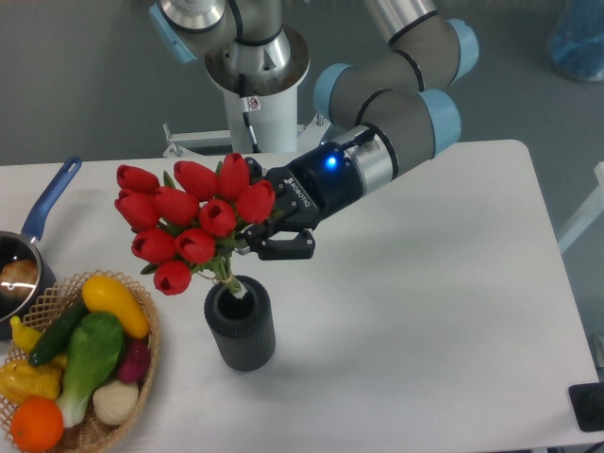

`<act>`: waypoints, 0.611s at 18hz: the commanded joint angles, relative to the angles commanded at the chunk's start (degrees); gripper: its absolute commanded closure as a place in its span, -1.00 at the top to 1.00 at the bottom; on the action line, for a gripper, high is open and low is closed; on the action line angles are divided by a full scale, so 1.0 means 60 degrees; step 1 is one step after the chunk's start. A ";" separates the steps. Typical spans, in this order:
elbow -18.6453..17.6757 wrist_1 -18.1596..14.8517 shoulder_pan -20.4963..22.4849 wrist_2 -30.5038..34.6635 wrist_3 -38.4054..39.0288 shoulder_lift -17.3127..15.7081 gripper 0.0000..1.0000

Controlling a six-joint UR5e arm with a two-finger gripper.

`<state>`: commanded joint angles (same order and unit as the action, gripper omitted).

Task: Insert the flowers into the vase
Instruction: 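Lower the tulip stems into the vase opening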

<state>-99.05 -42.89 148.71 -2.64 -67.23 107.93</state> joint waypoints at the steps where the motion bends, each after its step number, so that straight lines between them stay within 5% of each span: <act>1: 0.0000 0.0000 0.0000 0.0000 -0.0073 0.0029 -1.00; 11: -0.0015 0.0000 -0.0088 0.0015 -0.0308 0.0307 -1.00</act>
<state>-99.14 -42.89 148.18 -2.55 -69.08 109.77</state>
